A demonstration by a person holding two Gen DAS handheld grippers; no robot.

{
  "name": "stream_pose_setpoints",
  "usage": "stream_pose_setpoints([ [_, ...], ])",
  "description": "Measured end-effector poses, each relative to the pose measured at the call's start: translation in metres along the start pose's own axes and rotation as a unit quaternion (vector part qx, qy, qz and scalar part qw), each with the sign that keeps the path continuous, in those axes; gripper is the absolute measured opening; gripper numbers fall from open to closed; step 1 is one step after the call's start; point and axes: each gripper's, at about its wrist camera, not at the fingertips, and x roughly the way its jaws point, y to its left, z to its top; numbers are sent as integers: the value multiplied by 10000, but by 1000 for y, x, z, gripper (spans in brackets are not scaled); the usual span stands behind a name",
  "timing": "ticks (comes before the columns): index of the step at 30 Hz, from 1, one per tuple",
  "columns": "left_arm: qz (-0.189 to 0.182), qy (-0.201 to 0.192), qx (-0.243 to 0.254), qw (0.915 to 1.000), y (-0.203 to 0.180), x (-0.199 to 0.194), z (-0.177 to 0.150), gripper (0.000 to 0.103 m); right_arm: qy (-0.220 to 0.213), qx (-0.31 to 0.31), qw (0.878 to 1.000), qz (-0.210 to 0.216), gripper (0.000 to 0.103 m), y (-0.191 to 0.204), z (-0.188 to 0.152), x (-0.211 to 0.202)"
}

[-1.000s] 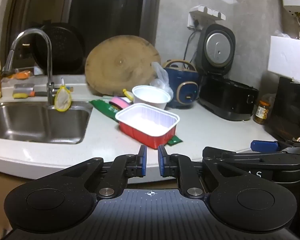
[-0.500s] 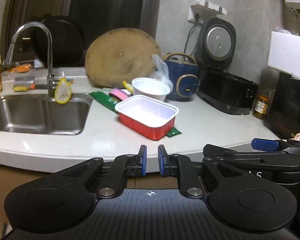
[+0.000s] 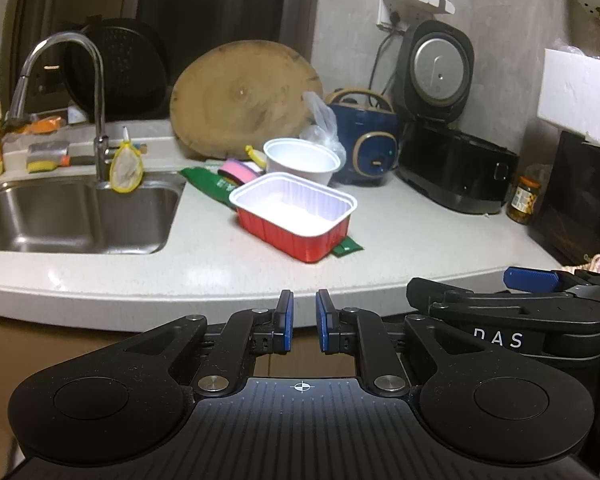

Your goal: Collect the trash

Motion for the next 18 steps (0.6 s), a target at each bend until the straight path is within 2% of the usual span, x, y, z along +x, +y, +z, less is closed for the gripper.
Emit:
stream_pose_setpoints([
  [18, 10, 183, -92, 9998, -1, 5, 0, 16, 142, 7, 9999, 28, 103, -1, -2, 4],
])
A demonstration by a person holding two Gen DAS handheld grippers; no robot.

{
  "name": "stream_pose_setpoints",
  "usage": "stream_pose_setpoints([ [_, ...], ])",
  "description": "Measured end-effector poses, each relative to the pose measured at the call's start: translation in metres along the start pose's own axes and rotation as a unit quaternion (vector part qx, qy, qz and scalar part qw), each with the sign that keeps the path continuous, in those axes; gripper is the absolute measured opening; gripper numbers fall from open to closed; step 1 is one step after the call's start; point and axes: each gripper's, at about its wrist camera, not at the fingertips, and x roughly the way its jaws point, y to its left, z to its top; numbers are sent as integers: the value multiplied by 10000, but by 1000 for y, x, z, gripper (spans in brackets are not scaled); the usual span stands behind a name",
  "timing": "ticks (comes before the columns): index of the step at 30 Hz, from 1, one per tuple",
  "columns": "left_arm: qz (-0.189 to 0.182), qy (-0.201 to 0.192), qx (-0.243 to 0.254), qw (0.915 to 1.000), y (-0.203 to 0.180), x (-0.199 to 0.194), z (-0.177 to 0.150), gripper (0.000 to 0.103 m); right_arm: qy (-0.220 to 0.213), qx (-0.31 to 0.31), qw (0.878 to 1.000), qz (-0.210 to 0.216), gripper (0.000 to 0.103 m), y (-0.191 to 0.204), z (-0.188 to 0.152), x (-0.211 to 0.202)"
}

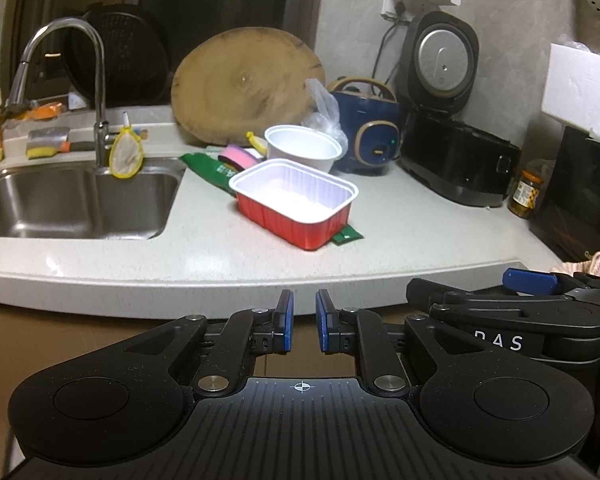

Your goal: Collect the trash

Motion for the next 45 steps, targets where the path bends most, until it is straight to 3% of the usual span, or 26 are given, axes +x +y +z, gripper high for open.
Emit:
stream_pose_setpoints([
  [45, -24, -7, -30, 10000, 1, -4, -7, 16, 29, -91, 10000, -11, 103, 10, -3, 2],
])
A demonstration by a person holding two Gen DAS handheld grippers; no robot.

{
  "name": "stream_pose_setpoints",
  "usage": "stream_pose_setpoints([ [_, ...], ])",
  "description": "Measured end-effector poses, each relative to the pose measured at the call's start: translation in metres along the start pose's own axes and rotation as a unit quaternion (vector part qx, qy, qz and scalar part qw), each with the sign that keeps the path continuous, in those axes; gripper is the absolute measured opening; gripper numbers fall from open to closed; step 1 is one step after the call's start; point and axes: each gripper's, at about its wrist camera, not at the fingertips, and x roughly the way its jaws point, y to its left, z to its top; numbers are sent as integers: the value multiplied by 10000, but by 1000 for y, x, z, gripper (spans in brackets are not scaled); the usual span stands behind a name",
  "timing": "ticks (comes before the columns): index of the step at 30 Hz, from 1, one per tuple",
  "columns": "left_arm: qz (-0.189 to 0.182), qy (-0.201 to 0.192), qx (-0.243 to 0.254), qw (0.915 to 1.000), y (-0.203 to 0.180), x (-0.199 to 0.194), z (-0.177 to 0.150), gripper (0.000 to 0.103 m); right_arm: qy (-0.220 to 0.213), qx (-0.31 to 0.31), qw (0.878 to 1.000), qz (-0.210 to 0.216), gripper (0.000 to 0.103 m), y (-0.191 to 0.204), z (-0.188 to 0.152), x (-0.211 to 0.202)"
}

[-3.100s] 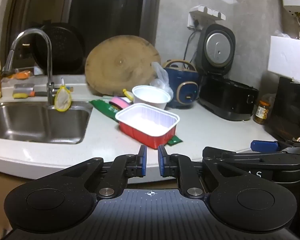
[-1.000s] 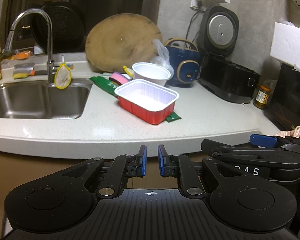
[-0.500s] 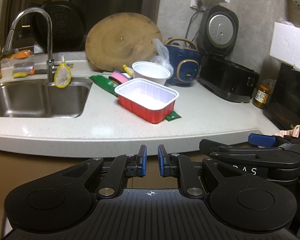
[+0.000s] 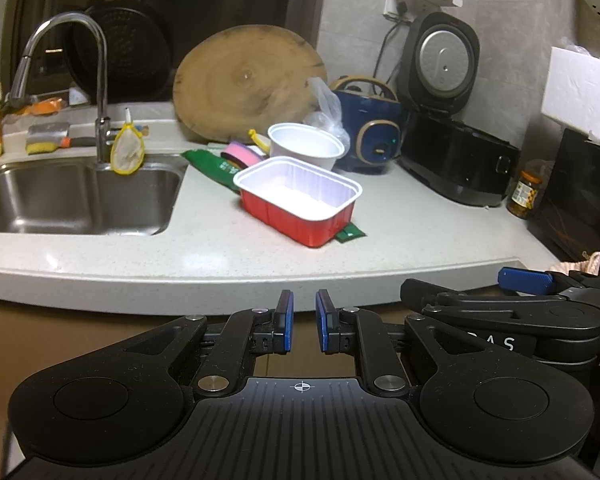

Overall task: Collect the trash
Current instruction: 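Move the left tool to the red tray while the right tool approaches the sponge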

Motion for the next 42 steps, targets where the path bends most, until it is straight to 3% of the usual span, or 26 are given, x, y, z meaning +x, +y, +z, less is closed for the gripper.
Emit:
stream_pose_setpoints([
  [14, -126, 91, -66, 9999, 28, 11, 9, 16, 116, 91, 9998, 144, 103, 15, 5, 13],
  [19, -242, 179, -260, 9992, 53, 26, 17, 16, 91, 132, 9998, -146, 103, 20, 10, 18],
  [23, -594, 130, -529, 9967, 73, 46, 24, 17, 170, 170, 9983, -522, 103, 10, 18, 23],
  [27, -1087, 572, -1216, 9849, 92, 82, 34, 17, 287, 218, 9966, -742, 103, -12, 24, 31],
  [31, -693, 622, -1282, 9874, 92, 109, 49, 17, 293, 572, 9940, -885, 103, -48, 30, 52],
  [36, -781, 827, -1556, 9812, 86, 154, 77, 17, 365, 805, 9927, -815, 103, -93, 43, 105],
  [42, -174, 739, -1587, 9844, 54, 205, 117, 17, 457, 1026, 9927, -434, 103, -137, 76, 182],
])
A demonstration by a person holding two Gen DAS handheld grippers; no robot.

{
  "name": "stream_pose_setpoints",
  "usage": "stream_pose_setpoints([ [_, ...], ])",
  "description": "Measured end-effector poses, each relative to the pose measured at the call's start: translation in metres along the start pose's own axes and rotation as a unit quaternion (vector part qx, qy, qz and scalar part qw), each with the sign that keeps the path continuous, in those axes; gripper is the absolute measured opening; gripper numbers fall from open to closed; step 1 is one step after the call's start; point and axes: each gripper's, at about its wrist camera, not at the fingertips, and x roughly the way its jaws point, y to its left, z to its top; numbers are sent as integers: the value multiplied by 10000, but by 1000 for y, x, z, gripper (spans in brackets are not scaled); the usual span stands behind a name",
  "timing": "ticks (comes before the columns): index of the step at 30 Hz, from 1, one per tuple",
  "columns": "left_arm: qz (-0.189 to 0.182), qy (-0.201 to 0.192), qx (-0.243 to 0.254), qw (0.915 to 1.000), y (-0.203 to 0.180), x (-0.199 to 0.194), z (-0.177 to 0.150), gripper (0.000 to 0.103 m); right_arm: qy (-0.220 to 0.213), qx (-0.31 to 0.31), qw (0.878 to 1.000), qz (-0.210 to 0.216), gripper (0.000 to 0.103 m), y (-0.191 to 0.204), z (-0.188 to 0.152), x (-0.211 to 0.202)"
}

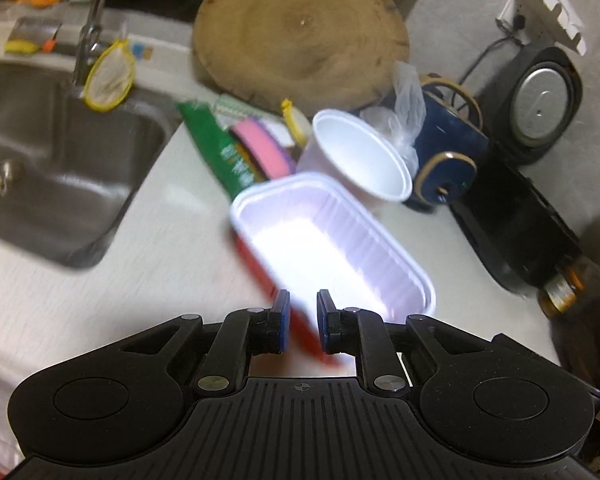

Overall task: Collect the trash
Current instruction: 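Move the left tool to the red tray while the right tool approaches the sponge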

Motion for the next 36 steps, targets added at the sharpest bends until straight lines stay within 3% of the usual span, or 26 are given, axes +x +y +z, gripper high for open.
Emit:
stream_pose_setpoints([
  [4, 594, 24, 98, 9982, -17, 26, 15, 17, 326, 22, 9991, 275, 103, -6, 17, 37],
  [9, 977, 204, 222, 9948, -22, 51, 17, 18, 559, -299, 9967, 505, 103, -3, 23, 66],
  [19, 979, 346, 39, 9946, -10, 60, 21, 18, 1116, -168, 9907, 762, 103, 1, 24, 104],
  [26, 997, 352, 105, 9943, -4, 63, 26, 18, 1070, -245, 9917, 672, 103, 4, 23, 109],
  [34, 843, 304, 96, 9959, 1, 57, 25, 18, 998, 82, 9923, 726, 103, -4, 23, 107],
  [36, 793, 229, 37, 9966, 3, 51, 25, 18, 1081, -191, 9911, 748, 103, 1, 22, 107],
])
